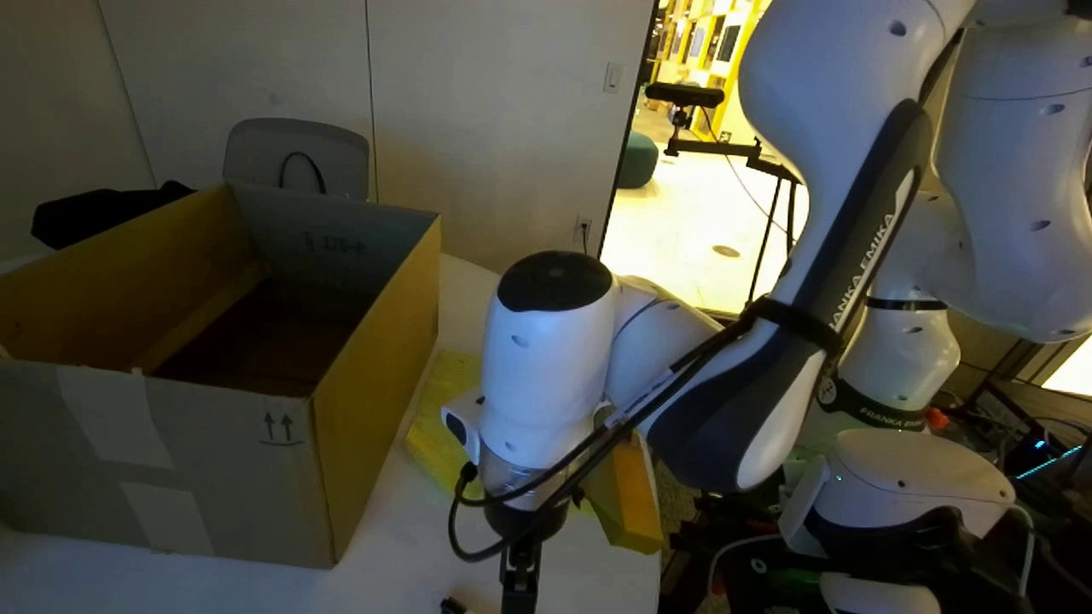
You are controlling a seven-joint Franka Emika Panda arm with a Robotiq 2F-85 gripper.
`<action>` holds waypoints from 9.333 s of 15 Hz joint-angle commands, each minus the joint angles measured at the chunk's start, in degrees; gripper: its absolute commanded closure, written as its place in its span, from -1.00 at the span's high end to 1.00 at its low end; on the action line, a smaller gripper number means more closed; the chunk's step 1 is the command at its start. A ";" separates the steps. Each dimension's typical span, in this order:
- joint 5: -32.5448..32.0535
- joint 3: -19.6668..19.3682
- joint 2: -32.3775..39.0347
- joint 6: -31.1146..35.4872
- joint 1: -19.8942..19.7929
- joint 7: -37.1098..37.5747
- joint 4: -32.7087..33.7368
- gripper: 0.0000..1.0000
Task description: Put the marker on the towel then put the towel in the box
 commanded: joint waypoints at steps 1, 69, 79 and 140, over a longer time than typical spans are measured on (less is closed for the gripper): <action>3.82 -0.42 2.90 1.97 2.26 -1.92 2.91 1.00; -12.33 -21.38 2.66 -6.64 -3.36 0.21 -1.77 0.66; -10.93 -16.08 -6.59 -1.03 -4.46 -1.87 -14.70 1.00; -15.81 -42.66 -9.50 15.08 0.48 15.32 -23.35 0.27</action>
